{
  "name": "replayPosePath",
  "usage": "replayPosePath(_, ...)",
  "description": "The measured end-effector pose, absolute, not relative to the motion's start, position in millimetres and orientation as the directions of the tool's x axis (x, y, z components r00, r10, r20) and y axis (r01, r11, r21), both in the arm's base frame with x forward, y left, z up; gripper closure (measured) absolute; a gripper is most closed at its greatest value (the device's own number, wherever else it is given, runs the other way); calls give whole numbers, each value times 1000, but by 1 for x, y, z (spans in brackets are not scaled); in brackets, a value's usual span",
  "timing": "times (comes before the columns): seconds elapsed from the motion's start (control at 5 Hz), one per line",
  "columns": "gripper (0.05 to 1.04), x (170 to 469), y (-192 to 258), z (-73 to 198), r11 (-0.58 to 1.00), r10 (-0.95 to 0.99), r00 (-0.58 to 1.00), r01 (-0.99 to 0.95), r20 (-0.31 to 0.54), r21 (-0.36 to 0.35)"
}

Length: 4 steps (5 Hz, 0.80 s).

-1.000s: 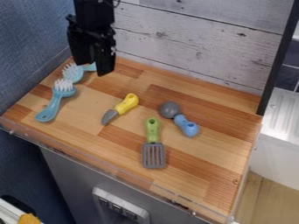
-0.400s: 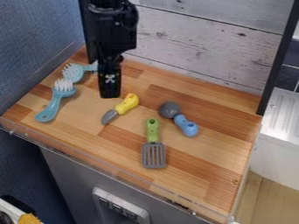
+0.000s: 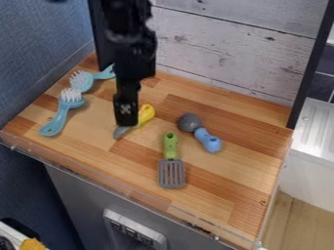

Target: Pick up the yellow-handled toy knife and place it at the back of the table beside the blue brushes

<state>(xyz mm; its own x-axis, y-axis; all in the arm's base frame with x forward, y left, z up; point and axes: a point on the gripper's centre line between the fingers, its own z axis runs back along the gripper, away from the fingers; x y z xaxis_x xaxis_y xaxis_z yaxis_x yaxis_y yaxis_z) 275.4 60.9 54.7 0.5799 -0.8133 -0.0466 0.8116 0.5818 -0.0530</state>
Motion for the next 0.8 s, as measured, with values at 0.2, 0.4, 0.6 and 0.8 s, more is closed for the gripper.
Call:
replayPosePath(0.2,84,282,62,30,700,-714,698,713,-51,-45)
replayPosePath(0.4,84,285,65,17,820,-572,819,570,-52,-40)
replayPosePath(0.6,84,286,65,10,872,-490,870,489,-50,-34)
replayPosePath(0.8,130,286,65,9,872,-489,871,488,-48,-34)
